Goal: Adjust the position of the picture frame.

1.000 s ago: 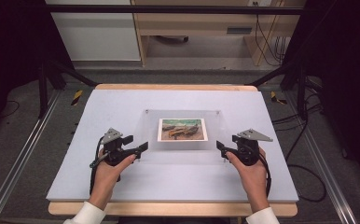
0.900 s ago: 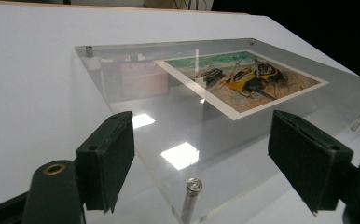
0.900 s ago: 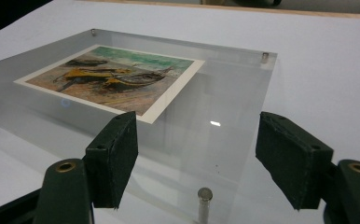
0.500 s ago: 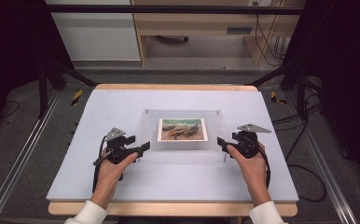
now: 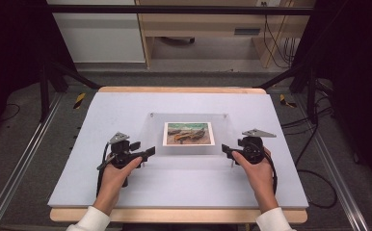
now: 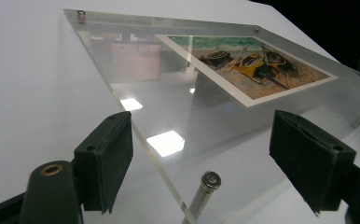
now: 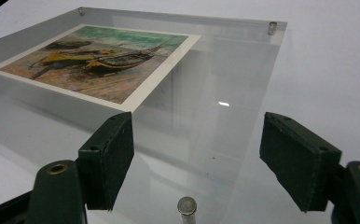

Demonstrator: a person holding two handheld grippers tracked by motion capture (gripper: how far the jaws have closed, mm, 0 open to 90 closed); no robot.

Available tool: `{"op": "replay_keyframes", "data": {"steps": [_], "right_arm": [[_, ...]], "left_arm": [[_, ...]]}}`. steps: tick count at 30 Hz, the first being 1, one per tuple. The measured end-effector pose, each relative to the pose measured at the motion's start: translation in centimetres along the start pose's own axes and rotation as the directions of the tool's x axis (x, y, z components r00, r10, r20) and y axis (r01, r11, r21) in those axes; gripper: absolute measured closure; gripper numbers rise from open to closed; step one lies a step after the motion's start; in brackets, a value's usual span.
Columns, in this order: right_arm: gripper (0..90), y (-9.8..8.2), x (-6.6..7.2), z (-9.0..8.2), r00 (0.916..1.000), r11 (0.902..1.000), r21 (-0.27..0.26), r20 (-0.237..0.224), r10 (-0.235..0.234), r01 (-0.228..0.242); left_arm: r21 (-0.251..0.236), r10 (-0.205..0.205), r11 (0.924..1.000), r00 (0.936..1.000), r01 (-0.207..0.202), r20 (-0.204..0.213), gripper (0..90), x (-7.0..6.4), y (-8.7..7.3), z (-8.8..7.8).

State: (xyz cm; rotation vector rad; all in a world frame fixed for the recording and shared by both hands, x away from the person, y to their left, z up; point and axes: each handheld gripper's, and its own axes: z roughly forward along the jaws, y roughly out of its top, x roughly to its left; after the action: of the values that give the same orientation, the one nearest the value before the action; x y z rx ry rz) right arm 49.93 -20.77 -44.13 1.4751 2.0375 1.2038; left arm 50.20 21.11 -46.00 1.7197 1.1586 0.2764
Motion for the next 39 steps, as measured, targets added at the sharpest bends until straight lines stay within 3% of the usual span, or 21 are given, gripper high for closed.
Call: {"op": "replay_keyframes", "data": {"steps": [10,14,17,22,28,37,39], "right_arm": [[21.6,-0.3,-0.5,0.3,0.9969,0.998,0.019,-0.05,0.061,-0.06],[20.8,-0.3,-0.3,0.4,0.9939,0.9963,0.031,-0.074,0.082,-0.08],[20.2,-0.3,-0.2,0.5,0.994,0.9964,0.029,-0.073,0.081,-0.079],[19.4,-0.7,-0.5,0.5,0.9864,0.9908,0.03,-0.095,0.134,-0.132],[18.9,-0.7,-0.7,0.6,0.9826,0.9882,0.035,-0.107,0.152,-0.149],[18.3,-0.9,-1.0,0.7,0.9719,0.9808,0.051,-0.135,0.193,-0.188],[18.4,-1.0,-1.1,0.7,0.9652,0.9773,0.062,-0.156,0.21,-0.203]], "left_arm": [[0.011,-0.074,0.9972,0.9964,0.074,0.042,19.0,0.7,-0.2,0.3],[0.02,-0.099,0.995,0.9918,0.098,0.081,19.2,0.8,-0.4,0.5],[0.019,-0.099,0.9951,0.9923,0.098,0.075,19.0,0.7,-0.4,0.5],[0.018,-0.097,0.9952,0.9924,0.096,0.076,19.3,0.7,-0.4,0.5],[0.017,-0.098,0.9952,0.9923,0.097,0.076,19.6,0.7,-0.4,0.5],[0.015,-0.091,0.9959,0.9927,0.09,0.08,20.0,0.9,-0.4,0.6],[0.014,-0.09,0.996,0.9927,0.089,0.081,19.9,0.9,-0.4,0.6]]}}
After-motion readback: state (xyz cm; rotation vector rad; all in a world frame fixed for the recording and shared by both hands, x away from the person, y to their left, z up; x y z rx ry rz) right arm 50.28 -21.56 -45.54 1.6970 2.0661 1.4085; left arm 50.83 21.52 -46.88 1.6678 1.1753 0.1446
